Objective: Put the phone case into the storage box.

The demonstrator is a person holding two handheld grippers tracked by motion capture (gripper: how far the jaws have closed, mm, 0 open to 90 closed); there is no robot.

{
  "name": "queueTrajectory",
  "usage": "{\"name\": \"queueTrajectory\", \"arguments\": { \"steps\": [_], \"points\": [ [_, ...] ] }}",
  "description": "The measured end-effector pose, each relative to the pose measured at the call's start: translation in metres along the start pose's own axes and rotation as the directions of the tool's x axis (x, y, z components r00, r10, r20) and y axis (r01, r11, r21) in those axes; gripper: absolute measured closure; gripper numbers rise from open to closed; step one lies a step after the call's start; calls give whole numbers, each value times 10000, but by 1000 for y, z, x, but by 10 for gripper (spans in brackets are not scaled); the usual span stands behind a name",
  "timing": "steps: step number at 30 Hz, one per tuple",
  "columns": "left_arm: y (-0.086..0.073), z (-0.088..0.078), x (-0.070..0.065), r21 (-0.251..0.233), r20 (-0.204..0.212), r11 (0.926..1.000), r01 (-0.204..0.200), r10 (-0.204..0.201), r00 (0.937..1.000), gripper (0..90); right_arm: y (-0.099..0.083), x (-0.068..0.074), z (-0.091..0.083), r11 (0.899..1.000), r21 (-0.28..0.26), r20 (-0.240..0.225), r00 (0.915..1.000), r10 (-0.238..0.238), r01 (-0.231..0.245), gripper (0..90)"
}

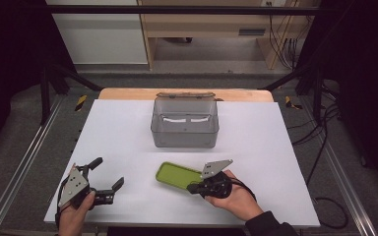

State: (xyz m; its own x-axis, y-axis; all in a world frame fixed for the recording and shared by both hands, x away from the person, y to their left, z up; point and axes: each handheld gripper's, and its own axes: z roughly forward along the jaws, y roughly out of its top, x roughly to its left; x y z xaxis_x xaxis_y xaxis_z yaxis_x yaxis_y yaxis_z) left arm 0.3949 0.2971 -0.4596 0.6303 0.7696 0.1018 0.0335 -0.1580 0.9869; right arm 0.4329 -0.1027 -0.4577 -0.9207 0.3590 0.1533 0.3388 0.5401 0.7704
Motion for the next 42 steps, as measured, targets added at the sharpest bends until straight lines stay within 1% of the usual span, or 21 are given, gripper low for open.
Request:
{"name": "queueTrajectory", "arguments": {
  "steps": [8, 19, 27, 31, 34, 37, 42],
  "points": [
    [0, 0, 0, 4, 18, 10000, -6, 6, 10000, 8, 4, 2, -2, 9999, -27, -84, 9999, -137, 137, 880],
    [0, 1, -1, 32, 76, 10000, -36, 36, 10000, 9, 9, 5, -2, 9993, 82, -179, 9992, -352, 354, 881],
    [0, 1, -1, 63, 113, 10000, -73, 72, 9999, 9, 13, 6, -5, 9992, 80, -249, 9989, -394, 396, 880],
    [1, 2, -4, 15, 201, 10000, -16, 16, 9998, 10, 15, 7, -7, 9993, 57, -162, 9992, -377, 378, 880],
    [1, 3, -6, 68, 275, 9999, -135, 133, 9995, 11, 17, 7, -8, 9994, 92, -246, 9991, -333, 336, 880],
    [1, 4, -8, 109, 367, 9997, -234, 229, 9991, 11, 20, 7, -9, 9993, 159, -233, 9992, -328, 332, 880],
    [1, 6, -10, 146, 453, 9995, -281, 274, 9986, 11, 22, 7, -9, 9992, 254, -320, 9990, -297, 305, 881]
  ]
}}
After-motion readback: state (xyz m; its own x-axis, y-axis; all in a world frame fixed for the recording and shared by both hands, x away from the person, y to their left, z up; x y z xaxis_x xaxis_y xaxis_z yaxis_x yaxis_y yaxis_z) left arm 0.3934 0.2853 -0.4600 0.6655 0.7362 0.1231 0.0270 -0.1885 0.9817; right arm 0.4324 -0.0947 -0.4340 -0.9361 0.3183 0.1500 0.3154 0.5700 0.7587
